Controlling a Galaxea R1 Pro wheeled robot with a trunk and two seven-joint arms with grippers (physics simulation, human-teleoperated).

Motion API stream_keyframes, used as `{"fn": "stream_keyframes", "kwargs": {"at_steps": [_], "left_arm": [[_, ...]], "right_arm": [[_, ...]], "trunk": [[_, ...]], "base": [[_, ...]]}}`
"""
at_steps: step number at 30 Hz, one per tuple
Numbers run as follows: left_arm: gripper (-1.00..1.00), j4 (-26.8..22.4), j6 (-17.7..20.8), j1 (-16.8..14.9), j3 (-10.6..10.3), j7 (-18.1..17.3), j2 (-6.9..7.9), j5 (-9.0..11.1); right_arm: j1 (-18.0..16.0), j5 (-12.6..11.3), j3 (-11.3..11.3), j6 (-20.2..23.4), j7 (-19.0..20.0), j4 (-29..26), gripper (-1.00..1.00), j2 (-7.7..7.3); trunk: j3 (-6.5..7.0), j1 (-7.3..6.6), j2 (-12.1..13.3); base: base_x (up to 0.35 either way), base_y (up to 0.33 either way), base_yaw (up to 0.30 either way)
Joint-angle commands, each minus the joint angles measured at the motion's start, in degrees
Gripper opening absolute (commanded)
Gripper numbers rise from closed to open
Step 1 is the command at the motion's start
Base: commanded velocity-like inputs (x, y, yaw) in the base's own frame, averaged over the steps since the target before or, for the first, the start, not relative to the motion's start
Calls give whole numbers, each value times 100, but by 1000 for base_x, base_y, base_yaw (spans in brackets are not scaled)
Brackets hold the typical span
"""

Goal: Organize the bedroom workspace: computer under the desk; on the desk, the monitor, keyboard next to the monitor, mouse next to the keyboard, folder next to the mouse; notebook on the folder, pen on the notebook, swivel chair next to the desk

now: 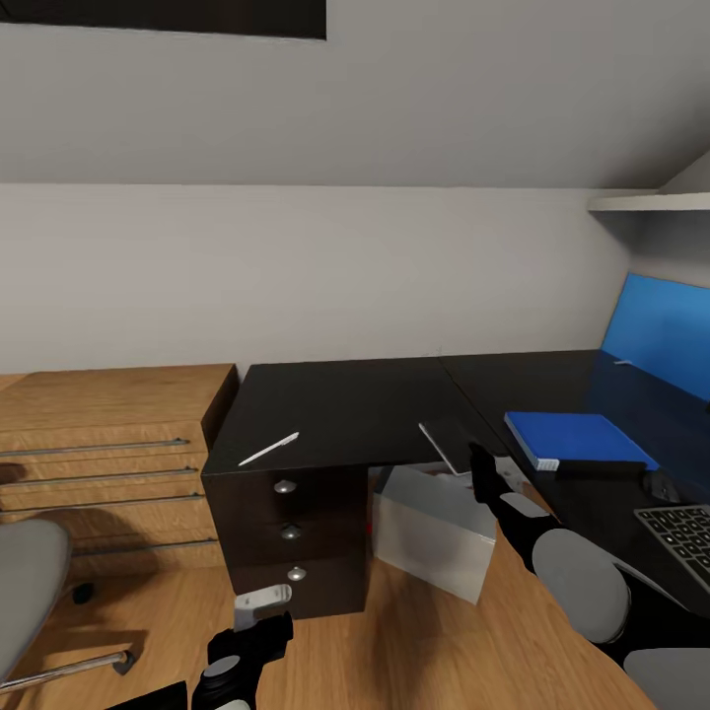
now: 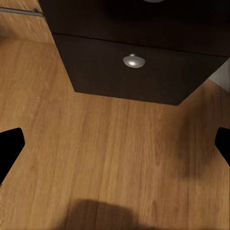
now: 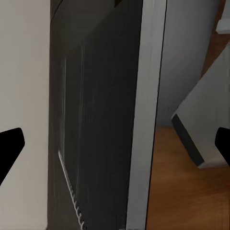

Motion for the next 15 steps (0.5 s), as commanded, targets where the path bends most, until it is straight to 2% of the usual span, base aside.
{"fn": "stream_keyframes", "kwargs": {"at_steps": [1, 6, 15], "left_arm": [[100, -4, -44, -10, -30, 12, 3, 34], [100, 7, -45, -10, -104, 9, 4, 33], [100, 17, -45, -10, -123, 9, 5, 33]], "right_arm": [[-4, -56, 7, 12, 21, 6, 100, -1], [-4, -56, 8, 12, 20, 6, 100, 7], [-4, -50, 7, 12, -3, 7, 100, 10]], "trunk": [[-6, 2, -3], [-6, 2, -3], [-6, 2, -3]], "base": [[251, 86, 0], [178, 63, 0], [35, 13, 0]]}}
